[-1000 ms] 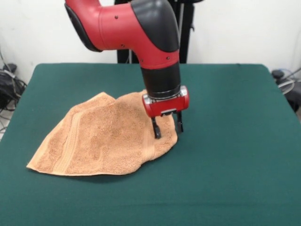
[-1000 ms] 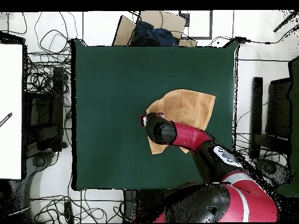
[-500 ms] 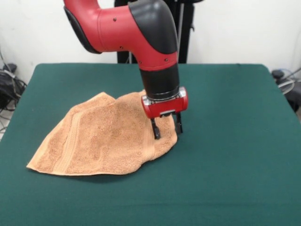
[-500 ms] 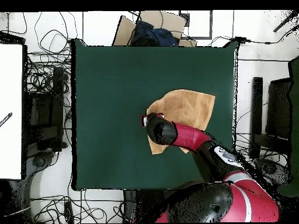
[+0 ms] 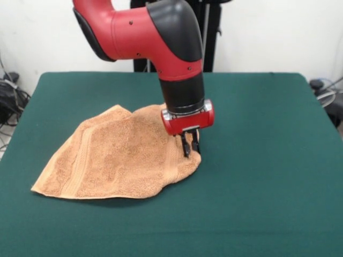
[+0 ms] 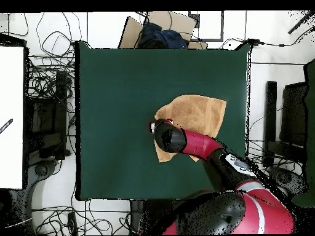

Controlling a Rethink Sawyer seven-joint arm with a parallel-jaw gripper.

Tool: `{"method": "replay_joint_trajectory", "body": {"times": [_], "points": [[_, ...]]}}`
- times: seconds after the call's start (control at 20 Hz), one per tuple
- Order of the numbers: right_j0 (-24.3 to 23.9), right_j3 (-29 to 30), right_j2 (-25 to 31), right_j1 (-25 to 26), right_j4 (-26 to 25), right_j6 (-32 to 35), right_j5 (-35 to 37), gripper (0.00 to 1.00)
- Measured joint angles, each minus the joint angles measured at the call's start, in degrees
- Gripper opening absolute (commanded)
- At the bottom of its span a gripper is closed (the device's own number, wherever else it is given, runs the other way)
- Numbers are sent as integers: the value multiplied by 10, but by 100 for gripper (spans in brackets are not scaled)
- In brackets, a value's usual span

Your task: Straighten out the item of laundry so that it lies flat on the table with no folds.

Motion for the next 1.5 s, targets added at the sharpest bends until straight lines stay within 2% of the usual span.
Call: {"method": "replay_joint_trajectory", "body": {"times": [0.6, 0.8, 1.1, 1.5], "points": [[1, 6, 0, -6, -3, 0, -6, 0], [1, 33, 0, -36, -3, 0, -6, 0], [-2, 90, 5, -108, 5, 0, -5, 0], [-27, 139, 40, -171, 43, 0, 6, 0]]}}
